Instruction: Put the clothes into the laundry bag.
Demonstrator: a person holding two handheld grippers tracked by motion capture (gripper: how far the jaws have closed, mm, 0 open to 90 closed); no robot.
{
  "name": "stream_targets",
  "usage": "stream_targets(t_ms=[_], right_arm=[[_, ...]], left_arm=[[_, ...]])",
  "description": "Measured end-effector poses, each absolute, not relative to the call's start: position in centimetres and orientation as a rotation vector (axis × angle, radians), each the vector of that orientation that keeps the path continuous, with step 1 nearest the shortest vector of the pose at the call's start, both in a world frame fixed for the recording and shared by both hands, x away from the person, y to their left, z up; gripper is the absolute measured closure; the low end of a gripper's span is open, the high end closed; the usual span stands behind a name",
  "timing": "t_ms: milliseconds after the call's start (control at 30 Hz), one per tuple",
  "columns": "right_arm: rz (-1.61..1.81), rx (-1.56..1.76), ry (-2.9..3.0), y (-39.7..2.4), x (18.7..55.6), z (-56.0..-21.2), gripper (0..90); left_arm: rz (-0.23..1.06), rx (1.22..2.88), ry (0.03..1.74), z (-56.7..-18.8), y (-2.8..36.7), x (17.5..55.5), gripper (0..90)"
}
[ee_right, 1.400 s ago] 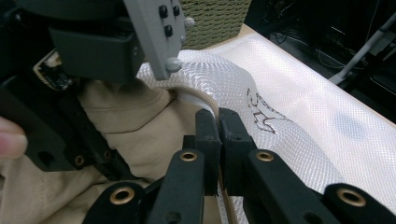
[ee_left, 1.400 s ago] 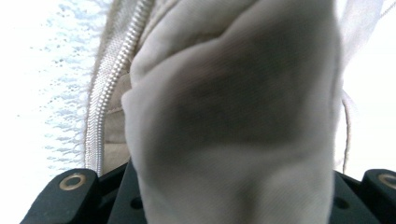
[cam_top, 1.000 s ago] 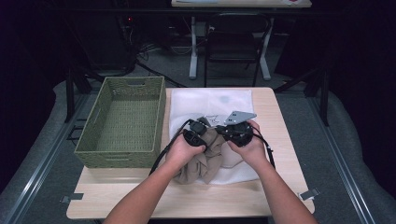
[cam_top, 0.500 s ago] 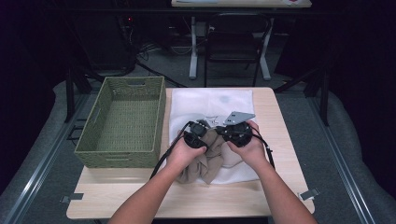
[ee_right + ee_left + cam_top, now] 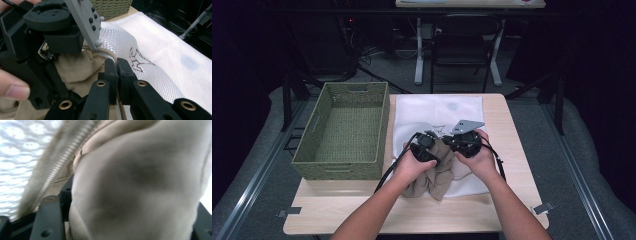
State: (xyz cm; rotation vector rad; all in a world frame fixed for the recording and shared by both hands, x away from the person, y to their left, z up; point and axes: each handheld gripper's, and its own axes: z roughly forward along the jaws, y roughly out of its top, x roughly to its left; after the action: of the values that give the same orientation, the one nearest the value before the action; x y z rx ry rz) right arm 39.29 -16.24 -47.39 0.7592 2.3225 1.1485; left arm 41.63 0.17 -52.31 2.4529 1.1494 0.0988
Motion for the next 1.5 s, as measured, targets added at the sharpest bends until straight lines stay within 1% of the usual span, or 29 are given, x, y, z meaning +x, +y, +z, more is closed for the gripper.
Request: stream_targets(t_ms=[33, 67, 300, 567, 867, 1133, 1500], right_arm=[[1.147, 0.762, 2.323, -16.2, 39.3, -47.4, 87.7], [1.146, 0.761, 2.325, -16.2, 39.3, -47.5, 87.7], [1.152, 0.775, 2.317, -16.4, 39.4, -47.5, 87.7], [1.154, 0.779, 2.318, -16.5, 39.5, -47.5, 87.7], [1.155, 0.776, 2.317, -16.3, 39.3, -47.4, 87.7], [1.155, 0.767, 2.318, -16.2, 39.3, -47.4, 87.7], [1.159, 0.769, 2.319, -16.2, 39.3, -47.4, 87.7]], left_arm=[[0.098, 2.444, 1.154, -52.4, 0.1, 41.5, 33.0], [0.096, 2.461, 1.137, -52.4, 0.2, 41.5, 32.3], [0.107, 2.448, 1.111, -51.7, 0.4, 41.0, 28.7], [0.154, 2.445, 1.055, -50.4, 1.1, 39.5, 28.5], [0.146, 2.425, 1.020, -49.3, 2.3, 38.0, 27.3], [0.136, 2.366, 1.007, -48.1, 3.2, 37.2, 25.0], [0.138, 2.380, 0.962, -46.2, 3.1, 36.7, 24.6]])
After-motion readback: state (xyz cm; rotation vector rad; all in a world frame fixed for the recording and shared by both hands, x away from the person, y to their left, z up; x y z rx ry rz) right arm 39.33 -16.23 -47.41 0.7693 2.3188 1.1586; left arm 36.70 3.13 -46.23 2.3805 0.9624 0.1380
